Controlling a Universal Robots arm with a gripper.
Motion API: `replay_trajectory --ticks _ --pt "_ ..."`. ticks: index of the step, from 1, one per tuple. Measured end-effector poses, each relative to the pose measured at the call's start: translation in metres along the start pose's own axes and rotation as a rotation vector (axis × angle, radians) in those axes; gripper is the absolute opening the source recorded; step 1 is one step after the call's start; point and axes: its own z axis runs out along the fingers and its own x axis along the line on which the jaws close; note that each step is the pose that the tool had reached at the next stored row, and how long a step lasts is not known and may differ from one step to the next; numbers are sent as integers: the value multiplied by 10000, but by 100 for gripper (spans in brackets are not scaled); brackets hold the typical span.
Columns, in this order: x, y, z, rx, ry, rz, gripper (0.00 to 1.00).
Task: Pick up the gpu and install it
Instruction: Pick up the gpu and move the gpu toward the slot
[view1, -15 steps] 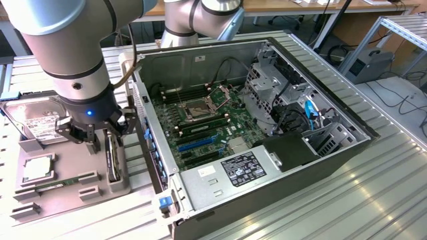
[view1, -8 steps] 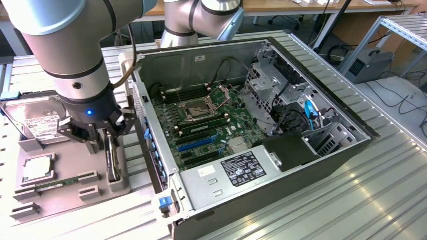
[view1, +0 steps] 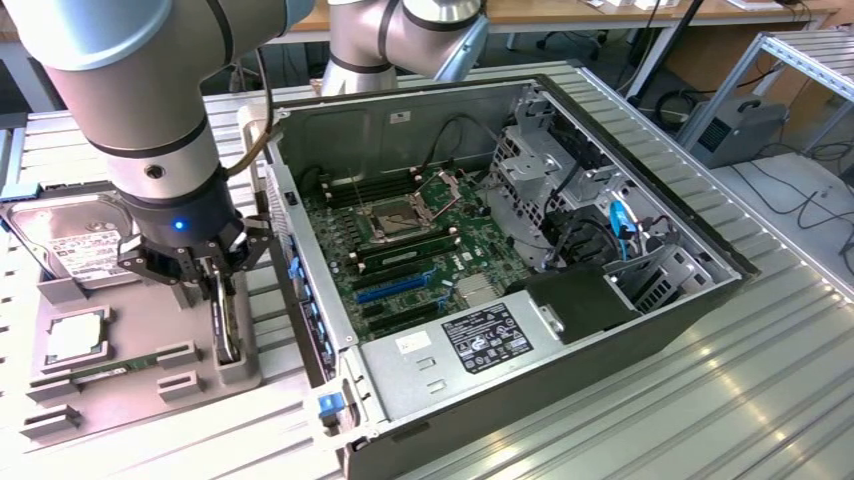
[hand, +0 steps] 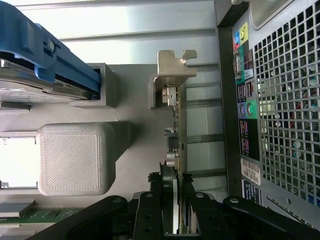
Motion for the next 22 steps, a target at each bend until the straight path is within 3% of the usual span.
replay_trajectory --ticks 22 --pt "-1 1 -19 0 -1 0 27"
